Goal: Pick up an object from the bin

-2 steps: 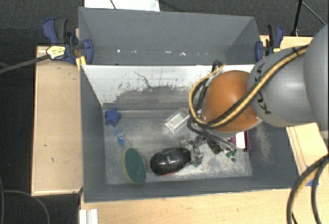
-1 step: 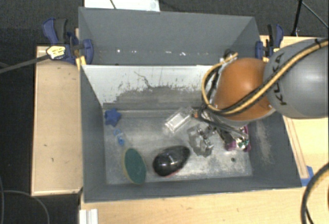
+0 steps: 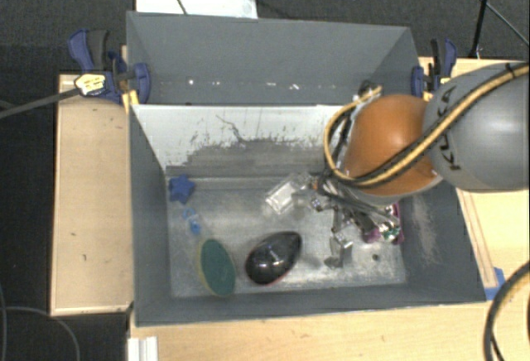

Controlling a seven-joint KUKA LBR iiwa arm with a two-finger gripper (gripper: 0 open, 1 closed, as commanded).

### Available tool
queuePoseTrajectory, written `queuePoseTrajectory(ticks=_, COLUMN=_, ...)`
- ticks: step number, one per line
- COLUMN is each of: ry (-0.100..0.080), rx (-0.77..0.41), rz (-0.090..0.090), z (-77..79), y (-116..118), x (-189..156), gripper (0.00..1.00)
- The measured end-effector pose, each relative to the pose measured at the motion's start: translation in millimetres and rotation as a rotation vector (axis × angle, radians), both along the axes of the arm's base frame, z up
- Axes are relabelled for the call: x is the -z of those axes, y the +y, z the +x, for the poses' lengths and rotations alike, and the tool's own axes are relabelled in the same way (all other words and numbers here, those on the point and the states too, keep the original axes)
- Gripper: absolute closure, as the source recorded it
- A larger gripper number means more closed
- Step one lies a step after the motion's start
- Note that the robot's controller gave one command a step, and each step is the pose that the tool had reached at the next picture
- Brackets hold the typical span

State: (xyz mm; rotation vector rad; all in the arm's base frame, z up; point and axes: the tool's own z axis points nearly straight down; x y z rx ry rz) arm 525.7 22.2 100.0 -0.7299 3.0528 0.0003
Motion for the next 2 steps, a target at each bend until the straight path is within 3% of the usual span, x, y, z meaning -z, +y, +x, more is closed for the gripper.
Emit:
queuePoseTrajectory(ticks=1, ry=0.004, rx=-0.168, rz=0.001, z=-28.3, y=26.4, x=25.1, gripper=0.0)
queuePoseTrajectory(ticks=2, ry=-0.009, rx=-0.361, rz=-0.002, z=-43.3, y=28.4, x=27.6, gripper=0.0)
